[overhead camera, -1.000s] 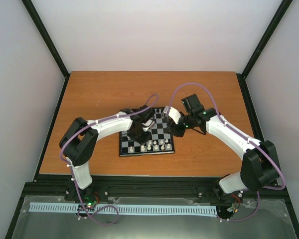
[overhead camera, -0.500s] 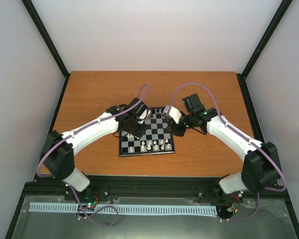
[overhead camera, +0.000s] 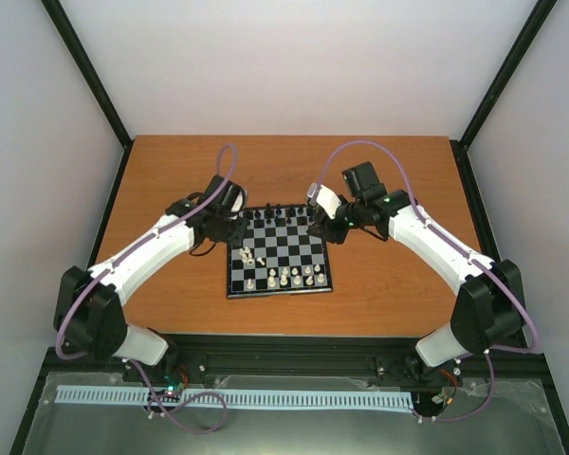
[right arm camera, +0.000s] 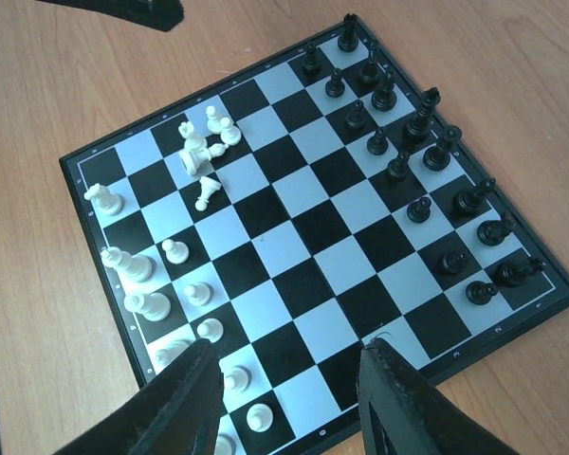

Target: Set up the chess pieces on the board

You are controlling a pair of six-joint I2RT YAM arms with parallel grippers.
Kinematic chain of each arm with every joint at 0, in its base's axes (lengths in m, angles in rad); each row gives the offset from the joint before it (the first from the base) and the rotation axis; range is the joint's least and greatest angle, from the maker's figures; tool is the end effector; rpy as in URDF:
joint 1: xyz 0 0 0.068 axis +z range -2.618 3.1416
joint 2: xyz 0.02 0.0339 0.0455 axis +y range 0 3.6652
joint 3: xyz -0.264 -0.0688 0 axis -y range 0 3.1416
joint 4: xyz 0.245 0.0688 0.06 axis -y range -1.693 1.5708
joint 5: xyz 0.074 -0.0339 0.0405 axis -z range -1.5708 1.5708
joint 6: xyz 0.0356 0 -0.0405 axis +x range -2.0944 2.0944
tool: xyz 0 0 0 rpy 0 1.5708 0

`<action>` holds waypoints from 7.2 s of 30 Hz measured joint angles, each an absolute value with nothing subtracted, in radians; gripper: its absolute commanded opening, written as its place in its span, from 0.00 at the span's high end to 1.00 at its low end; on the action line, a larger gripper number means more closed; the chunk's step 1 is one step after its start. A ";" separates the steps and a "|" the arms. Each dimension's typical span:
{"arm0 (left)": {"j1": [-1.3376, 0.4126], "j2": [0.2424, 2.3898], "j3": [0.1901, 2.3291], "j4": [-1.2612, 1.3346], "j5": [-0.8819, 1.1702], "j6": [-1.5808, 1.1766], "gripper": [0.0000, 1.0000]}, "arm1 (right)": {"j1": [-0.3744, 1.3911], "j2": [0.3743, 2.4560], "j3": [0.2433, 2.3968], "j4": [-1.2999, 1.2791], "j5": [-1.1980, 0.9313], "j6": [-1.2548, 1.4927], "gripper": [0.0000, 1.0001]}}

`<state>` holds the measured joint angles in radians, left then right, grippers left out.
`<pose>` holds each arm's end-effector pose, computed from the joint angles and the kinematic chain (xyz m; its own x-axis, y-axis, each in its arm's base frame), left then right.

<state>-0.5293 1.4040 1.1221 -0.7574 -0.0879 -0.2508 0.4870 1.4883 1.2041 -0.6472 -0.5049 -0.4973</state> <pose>0.2464 -0.1405 0.2690 -0.8361 0.2027 -0.5097 0.2654 0.9627 -0.0525 0.2685 0.1617 0.2811 -0.3062 -0.6346 -0.7096 -0.9225 0.3819 0.0565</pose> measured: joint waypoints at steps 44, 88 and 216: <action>-0.512 1.700 1.142 -0.776 0.030 -0.285 0.80 | 0.487 1.430 1.097 -0.609 -0.539 -0.512 0.59; -0.537 1.688 1.146 -0.801 -0.003 -0.293 0.78 | 0.483 1.448 1.097 -0.609 -0.540 -0.517 0.60; -0.412 1.222 1.029 -0.715 -0.052 -0.310 0.50 | 0.685 2.116 1.670 -0.967 -0.500 -1.009 0.57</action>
